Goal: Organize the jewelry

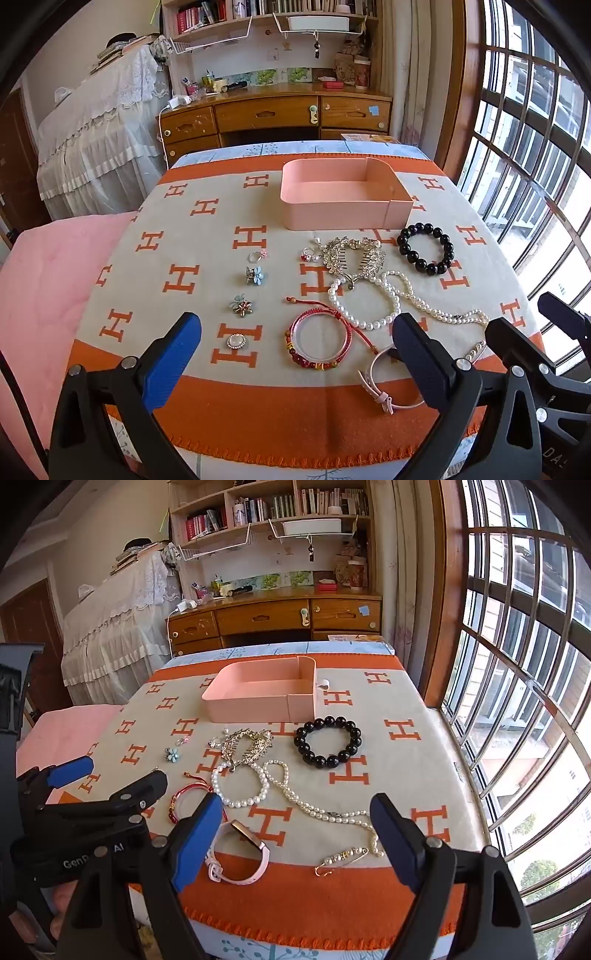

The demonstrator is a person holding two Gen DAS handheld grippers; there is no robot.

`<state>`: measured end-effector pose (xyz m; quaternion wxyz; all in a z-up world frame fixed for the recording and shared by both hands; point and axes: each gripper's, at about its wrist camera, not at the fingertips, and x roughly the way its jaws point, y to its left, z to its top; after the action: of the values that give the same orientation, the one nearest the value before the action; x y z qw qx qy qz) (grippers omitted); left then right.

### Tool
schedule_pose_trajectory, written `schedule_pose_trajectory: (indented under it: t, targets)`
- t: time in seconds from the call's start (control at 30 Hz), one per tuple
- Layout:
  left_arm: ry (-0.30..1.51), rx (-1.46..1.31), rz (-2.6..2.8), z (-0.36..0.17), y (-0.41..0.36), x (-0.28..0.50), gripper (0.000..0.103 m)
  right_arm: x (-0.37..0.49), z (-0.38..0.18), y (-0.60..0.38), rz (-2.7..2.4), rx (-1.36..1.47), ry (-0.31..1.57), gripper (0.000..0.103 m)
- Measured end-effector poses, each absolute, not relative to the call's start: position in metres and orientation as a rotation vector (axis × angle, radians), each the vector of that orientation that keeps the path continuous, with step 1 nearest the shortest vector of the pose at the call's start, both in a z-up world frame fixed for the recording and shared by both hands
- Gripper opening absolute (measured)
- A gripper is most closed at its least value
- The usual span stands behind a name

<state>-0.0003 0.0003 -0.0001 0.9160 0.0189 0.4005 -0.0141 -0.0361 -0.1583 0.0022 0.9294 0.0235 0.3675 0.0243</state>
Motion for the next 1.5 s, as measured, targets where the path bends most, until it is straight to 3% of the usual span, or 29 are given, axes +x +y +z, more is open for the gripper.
schedule_pose_trajectory:
  t: [1.5]
  targets:
    - [0.862, 0.032, -0.03, -0.004, 0.003, -0.005, 0.102, -0.032, 0.0, -0.161, 0.063, 0.066, 0.757, 0.083]
